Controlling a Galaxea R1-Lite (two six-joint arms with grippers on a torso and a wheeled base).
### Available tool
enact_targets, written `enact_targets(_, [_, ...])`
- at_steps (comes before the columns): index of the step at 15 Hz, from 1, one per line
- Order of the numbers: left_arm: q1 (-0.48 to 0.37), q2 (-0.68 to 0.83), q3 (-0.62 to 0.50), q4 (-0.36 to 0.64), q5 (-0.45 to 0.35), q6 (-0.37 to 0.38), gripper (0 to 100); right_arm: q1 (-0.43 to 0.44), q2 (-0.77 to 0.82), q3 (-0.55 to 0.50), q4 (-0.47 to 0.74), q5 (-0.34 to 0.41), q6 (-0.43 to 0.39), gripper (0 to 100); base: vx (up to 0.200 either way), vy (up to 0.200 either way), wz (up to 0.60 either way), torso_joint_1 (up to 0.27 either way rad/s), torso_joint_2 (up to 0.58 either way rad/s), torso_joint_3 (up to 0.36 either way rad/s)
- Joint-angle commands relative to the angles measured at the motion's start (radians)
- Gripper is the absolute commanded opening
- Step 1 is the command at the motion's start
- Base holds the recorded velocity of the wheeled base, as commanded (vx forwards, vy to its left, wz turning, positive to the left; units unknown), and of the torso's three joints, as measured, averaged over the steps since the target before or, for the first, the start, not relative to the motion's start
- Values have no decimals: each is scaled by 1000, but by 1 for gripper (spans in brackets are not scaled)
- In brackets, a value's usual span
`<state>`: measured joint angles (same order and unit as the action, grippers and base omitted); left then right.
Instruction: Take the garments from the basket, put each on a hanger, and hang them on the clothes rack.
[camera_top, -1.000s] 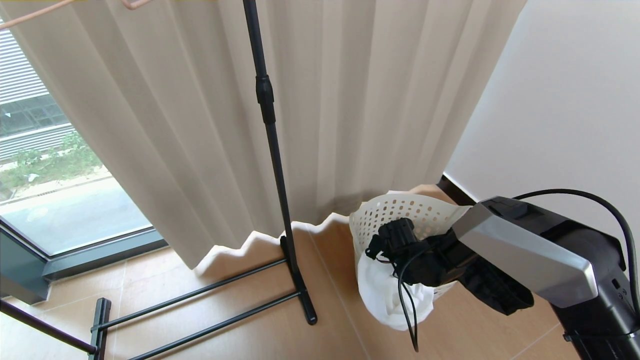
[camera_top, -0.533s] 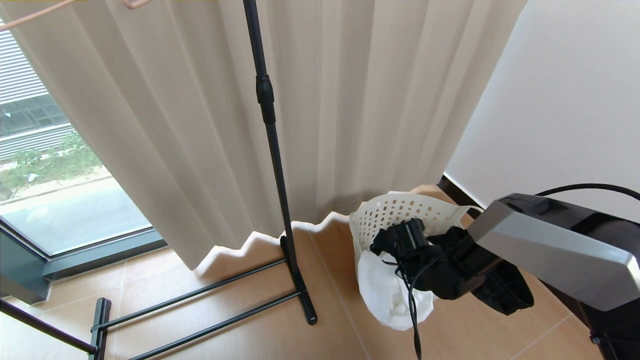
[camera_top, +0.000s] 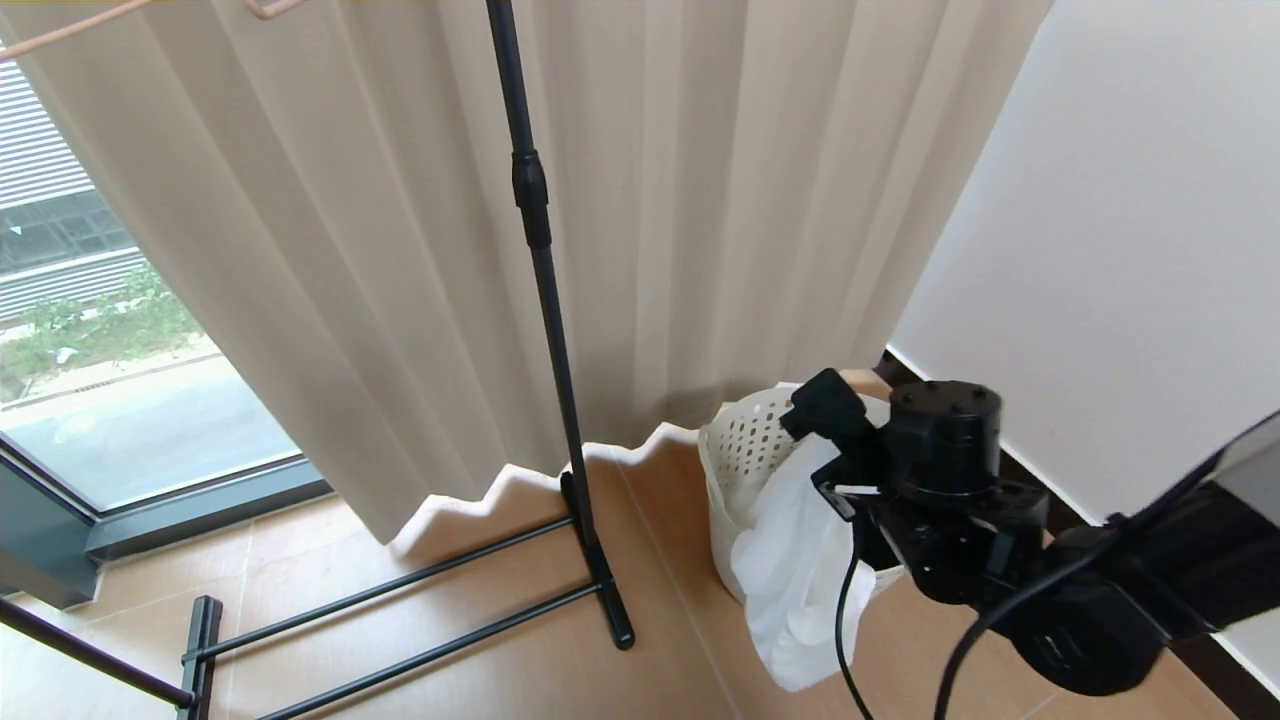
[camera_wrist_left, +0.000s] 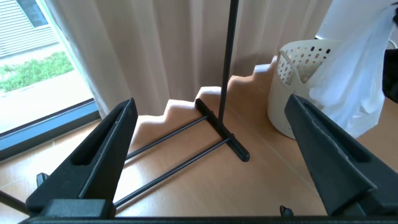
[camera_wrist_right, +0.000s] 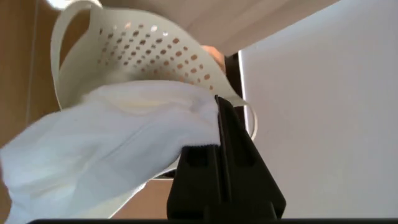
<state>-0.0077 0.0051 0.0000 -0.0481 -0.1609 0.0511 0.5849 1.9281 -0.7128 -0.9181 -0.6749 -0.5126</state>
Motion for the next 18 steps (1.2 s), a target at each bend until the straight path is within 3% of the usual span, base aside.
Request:
enact_targets(1, [0,-1,0,-1,0,1,100,82,-265,151,-53,-3,43,0,0,0,0,0,0,0])
enact_targets(3, [0,-1,0,1,0,0,100,95,-264,194,-81,-8,68,0,0,0,0,0,0,0])
enact_targets(13, [0,1,0,4,-8,7,100,36,-287,168,-96,0,69,0,0,0,0,0,1,7])
enact_targets(18, [0,-1,0,4,-8,7,100,16,-313,167,-87,55,66,0,0,0,0,3,-1,170])
